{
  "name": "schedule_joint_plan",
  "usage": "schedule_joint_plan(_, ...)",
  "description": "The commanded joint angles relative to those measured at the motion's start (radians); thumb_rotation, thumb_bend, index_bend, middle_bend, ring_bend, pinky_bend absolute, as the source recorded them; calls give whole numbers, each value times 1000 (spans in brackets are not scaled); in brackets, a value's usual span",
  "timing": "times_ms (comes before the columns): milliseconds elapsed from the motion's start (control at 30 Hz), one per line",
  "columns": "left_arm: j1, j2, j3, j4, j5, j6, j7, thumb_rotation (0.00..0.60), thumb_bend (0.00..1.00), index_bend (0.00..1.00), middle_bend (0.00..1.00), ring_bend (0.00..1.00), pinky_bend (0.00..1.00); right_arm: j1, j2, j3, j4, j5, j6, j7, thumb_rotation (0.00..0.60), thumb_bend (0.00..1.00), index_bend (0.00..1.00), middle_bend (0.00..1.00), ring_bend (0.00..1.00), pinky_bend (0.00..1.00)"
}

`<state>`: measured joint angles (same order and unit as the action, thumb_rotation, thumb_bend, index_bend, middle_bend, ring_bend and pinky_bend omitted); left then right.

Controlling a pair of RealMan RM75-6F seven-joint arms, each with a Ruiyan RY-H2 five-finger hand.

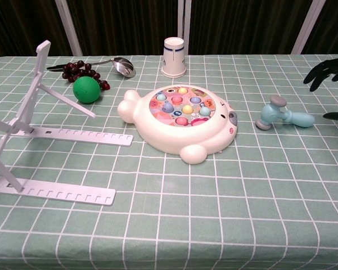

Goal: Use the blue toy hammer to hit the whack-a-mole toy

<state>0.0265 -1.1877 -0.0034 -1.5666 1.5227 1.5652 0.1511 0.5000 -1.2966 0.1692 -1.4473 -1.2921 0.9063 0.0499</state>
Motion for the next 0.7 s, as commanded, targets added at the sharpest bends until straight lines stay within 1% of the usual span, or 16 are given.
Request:
schedule_joint_plan(33,0,-3,-1,6,-4,0,-5,600,0,156,56,0,0,57,-68,15,75,46,-68,-21,600,130,298,304,128,197)
schedule_joint_plan(267,0,-6,-1,15,-9,-5,-13,600,0,156,56,0,0,100,-139,19,154,78,-112,-16,600,146,365,355,176,225)
schedule_joint_plan(467,-2,-10,-1,24,-9,-10,-20,600,0,156,56,0,0,124,-181,13,196,85,-134,-11,600,175,420,395,214,261)
schedule_joint_plan(700,-3,-13,-1,31,-13,-12,-27,600,0,156,56,0,0,134,-199,14,225,107,-134,-22,600,208,435,419,238,295)
